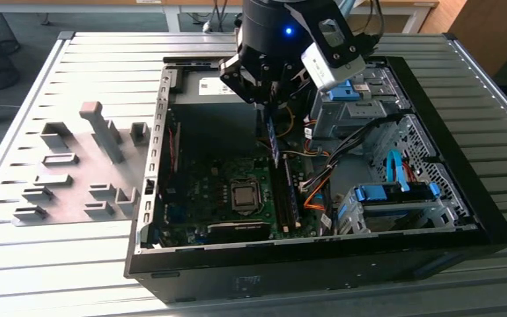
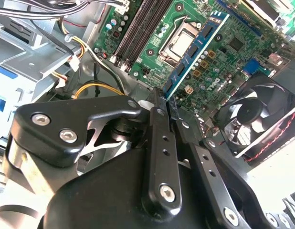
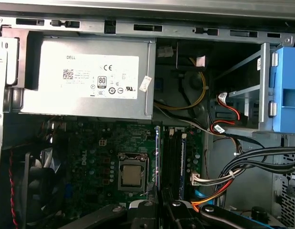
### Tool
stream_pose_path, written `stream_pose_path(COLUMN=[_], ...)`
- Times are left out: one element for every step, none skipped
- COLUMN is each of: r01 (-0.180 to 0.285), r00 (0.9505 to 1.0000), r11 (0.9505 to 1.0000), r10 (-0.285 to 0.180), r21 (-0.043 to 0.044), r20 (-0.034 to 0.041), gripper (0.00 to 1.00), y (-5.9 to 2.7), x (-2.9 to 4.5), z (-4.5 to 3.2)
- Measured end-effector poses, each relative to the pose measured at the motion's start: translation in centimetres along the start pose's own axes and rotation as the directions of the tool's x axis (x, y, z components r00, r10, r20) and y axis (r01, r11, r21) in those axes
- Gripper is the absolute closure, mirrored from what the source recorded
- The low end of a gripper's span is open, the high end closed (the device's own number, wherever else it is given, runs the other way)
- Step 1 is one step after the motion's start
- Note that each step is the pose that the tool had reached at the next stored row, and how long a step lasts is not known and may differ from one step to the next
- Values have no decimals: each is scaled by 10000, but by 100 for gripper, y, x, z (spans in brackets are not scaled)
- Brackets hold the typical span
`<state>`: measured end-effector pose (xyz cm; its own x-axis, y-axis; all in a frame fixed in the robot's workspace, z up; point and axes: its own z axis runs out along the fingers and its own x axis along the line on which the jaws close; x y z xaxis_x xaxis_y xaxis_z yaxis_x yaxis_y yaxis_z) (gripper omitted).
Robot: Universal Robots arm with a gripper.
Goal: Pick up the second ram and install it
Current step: 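Insert the second ram into the second slot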
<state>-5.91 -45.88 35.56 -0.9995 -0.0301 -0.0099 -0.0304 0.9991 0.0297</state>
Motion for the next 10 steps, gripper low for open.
stream_pose_path(r01=[-3, -20, -45, -73, -92, -100, -102, -103, -104, -106], r00=[10000, 10000, 10000, 10000, 10000, 9999, 9999, 9999, 9999, 9999], r11=[10000, 10000, 10000, 10000, 10000, 9999, 9999, 9999, 9999, 9999], r10=[3, 20, 45, 73, 92, 100, 102, 103, 104, 106], r21=[-2, -1, 2, 3, 3, 2, 3, 4, 4, 2], r20=[1, 2, 2, 2, 3, 4, 3, 3, 4, 4], gripper=[86, 86, 86, 86, 86, 86, 86, 86, 86, 86], y=[0, -1, -1, -1, -1, -2, -2, -2, -3, -3], x=[0, 0, -1, -3, -6, -7, -8, -8, -9, -9], z=[4, 9, 13, 19, 26, 35, 45, 55, 67, 80])
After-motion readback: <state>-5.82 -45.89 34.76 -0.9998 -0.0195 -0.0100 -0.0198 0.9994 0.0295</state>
